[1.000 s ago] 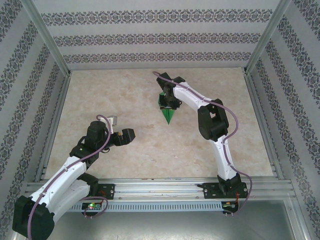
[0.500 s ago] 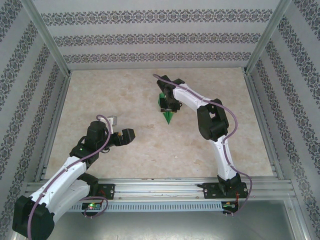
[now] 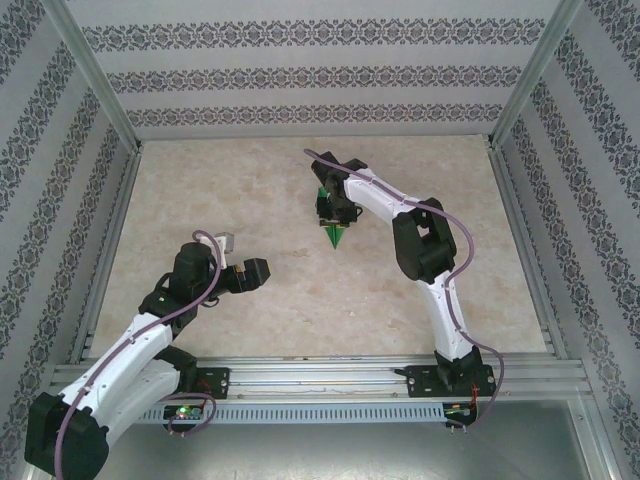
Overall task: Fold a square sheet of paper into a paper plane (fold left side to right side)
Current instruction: Rotate the paper plane at the center of the table.
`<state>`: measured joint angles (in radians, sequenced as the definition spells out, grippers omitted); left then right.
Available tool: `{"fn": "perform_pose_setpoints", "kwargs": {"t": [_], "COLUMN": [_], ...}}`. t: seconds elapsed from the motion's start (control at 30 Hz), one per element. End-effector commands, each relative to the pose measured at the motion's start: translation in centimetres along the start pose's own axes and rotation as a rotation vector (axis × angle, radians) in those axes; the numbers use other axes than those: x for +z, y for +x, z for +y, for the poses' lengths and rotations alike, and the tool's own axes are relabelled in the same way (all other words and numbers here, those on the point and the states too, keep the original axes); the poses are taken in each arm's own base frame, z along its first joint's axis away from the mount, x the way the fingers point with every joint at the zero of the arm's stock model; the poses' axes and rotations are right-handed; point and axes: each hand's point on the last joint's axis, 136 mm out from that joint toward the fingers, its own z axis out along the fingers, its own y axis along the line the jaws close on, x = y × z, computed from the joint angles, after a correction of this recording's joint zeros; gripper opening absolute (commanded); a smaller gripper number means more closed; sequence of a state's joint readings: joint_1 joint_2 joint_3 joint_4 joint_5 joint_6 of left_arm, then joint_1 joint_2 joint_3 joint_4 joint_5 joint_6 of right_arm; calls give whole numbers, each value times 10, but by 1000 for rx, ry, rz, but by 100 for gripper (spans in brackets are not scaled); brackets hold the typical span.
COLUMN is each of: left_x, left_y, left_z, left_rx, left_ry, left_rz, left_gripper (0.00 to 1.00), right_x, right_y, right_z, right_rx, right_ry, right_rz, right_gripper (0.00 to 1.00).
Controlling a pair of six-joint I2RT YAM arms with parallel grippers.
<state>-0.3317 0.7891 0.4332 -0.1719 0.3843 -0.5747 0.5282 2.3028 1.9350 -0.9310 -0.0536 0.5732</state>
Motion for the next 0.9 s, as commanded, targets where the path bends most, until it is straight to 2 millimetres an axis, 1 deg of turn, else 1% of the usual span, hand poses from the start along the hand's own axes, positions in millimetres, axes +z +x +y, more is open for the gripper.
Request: {"fn": "perform_pose_setpoints", "kwargs": {"t": [0.0,0.57,0.87], "left_x": [-7,-7,-7], "left_y": [-13,-12,-12], "left_z": [-3,-2,-2], "left_rx": [24,23,25], "left_ry": [-8,-12,-14], "left_rz": [-34,-35,-35], "left_gripper": [100,100,100], "right_x": [-6,-2,-3], "right_y": [4,7,6], "right_z": [7,11,6], "right_rx": [-2,-7,-12], "right_ry": [-17,-27,-4], "right_rz": [0,14,3], "right_gripper": [31,30,30]}}
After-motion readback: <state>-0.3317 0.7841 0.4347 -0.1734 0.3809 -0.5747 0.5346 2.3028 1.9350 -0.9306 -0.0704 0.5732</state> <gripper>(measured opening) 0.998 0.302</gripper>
